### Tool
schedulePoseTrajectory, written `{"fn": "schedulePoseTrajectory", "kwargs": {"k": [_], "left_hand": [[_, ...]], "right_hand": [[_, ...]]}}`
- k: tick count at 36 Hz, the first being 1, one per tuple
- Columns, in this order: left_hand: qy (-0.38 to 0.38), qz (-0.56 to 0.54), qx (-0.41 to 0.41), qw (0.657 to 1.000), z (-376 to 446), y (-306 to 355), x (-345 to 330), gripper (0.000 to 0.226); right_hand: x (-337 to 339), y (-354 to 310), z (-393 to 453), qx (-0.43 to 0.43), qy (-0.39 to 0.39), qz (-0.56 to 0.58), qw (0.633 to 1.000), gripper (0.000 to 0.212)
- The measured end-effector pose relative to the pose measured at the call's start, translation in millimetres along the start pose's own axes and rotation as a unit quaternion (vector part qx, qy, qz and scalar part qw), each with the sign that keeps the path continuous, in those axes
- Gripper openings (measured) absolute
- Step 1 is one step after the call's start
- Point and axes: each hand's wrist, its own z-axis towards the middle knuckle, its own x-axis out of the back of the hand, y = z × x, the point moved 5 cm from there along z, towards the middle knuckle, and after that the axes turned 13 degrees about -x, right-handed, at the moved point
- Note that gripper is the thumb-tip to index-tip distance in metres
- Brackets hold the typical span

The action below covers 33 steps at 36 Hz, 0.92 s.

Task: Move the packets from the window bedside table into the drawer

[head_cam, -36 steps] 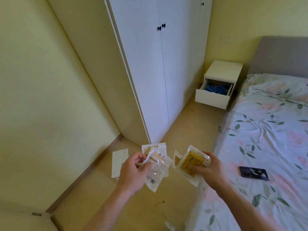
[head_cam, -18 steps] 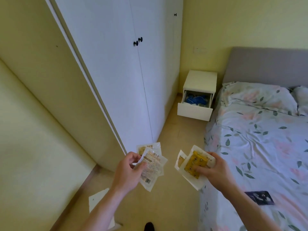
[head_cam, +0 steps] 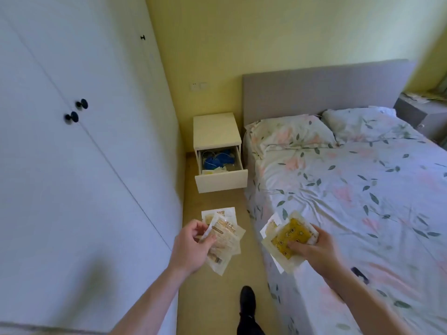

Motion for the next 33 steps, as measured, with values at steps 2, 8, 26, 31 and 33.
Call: {"fn": "schedulePoseTrajectory", "kwargs": {"k": [2,8,26,31,33], "left_hand": [[-0.008,0.004,-0.007,1.0,36.2,-1.9,-2.3,0.017],[-0.013,0.009,0.018,1.0,143.1,-16.9,1.0,0.019],[0.031,0.003,0.106,0.994,378.5,-78.2,32.2,0.018],[0.023,-0.01,0.125,0.992,456.2,-108.7,31.9,0.018],[0.02,-0.014,0.136,0.99,491.8,-125.1,33.0,0.018]], "right_hand": [[-3.2,-10.3,26.4,-0.014,0.009,0.004,1.0,0.028],[-19.6,-62.5,117.2,-0.049,0.013,0.002,0.999,0.021],[-106.1,-218.0,374.3,-0.163,-0.076,0.015,0.984,0.021],[-142.0,-244.3,444.6,-0.208,-0.082,0.035,0.974,0.02],[-158.1,-254.2,478.6,-0.222,-0.08,0.039,0.971,0.023]]}}
